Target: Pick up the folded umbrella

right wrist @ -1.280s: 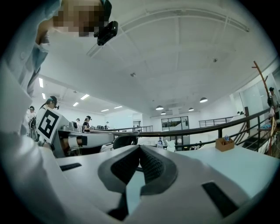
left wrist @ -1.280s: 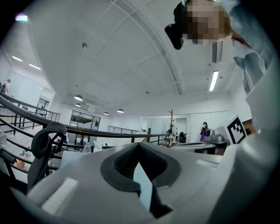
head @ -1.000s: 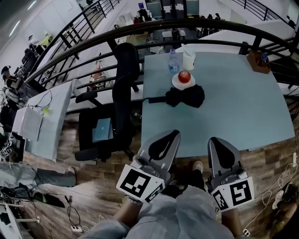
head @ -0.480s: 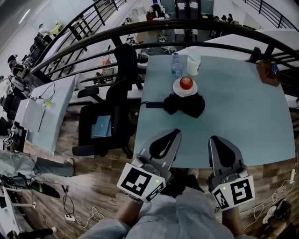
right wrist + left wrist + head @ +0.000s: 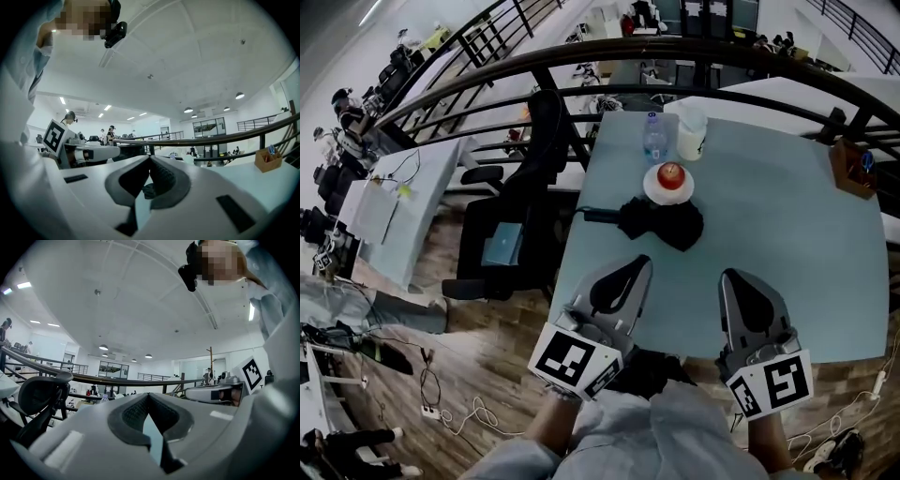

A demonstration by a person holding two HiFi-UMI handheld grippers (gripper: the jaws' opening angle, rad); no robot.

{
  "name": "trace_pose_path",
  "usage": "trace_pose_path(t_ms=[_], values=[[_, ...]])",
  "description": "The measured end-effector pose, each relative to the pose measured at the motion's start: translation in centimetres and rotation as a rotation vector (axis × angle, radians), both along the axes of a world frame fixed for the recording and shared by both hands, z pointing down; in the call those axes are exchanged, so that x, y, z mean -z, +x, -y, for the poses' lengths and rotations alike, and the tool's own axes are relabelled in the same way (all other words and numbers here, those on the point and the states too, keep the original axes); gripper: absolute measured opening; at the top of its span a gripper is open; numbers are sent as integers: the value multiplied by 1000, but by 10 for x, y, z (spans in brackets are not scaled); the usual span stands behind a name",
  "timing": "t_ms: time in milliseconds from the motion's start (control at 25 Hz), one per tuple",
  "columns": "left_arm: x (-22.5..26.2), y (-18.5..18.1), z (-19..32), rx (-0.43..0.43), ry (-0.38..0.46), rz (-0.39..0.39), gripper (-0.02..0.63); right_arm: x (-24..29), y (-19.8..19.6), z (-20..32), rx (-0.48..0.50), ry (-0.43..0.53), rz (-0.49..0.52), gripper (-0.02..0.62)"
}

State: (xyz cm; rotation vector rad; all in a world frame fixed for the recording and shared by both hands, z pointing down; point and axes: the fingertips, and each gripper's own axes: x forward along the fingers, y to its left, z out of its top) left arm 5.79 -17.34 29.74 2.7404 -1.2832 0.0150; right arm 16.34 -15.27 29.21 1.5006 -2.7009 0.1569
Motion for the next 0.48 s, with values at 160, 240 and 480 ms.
trace_pose_path(t_ms=[160,240,480], values=[[-15,11,11,-4,-35,30,5,-8,11,9,45,-12,10,0],[-23,14,19,7,-37,73,5,-10,17,13,66,-15,16,0],[-50,23,40,-15,-80,180,5,-21,27,21,110,-36,30,0]])
